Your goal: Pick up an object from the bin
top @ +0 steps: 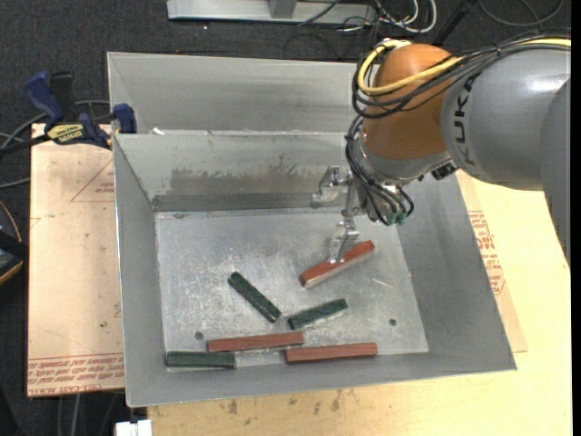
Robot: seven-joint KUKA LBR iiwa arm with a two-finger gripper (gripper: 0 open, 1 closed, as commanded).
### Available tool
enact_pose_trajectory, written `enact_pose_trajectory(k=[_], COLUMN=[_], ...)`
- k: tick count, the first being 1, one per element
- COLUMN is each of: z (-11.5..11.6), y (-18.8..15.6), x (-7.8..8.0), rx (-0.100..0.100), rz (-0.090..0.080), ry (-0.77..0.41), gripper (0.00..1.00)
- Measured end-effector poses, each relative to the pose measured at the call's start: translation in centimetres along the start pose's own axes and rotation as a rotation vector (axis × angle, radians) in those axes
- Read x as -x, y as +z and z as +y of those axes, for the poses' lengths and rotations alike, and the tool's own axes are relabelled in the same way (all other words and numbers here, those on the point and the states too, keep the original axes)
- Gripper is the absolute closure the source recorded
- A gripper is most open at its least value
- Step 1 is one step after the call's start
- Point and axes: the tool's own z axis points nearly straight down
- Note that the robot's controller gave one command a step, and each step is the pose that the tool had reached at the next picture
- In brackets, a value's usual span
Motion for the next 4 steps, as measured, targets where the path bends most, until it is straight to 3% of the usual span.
enact_pose_trajectory(k=[1, 2, 3, 4], z=[-3.0, -3.9, -3.8, -3.8], y=[1.5, 8.0, 7.2, 7.2], x=[-0.7, -0.7, -0.7, -0.7], rx=[-0.001, -0.001, -0.002, -0.002], rz=[0.000, -0.006, -0.006, -0.006], ry=[-0.221, -0.208, -0.207, -0.207], gripper=[0.00, 0.00, 1.00, 1.00])
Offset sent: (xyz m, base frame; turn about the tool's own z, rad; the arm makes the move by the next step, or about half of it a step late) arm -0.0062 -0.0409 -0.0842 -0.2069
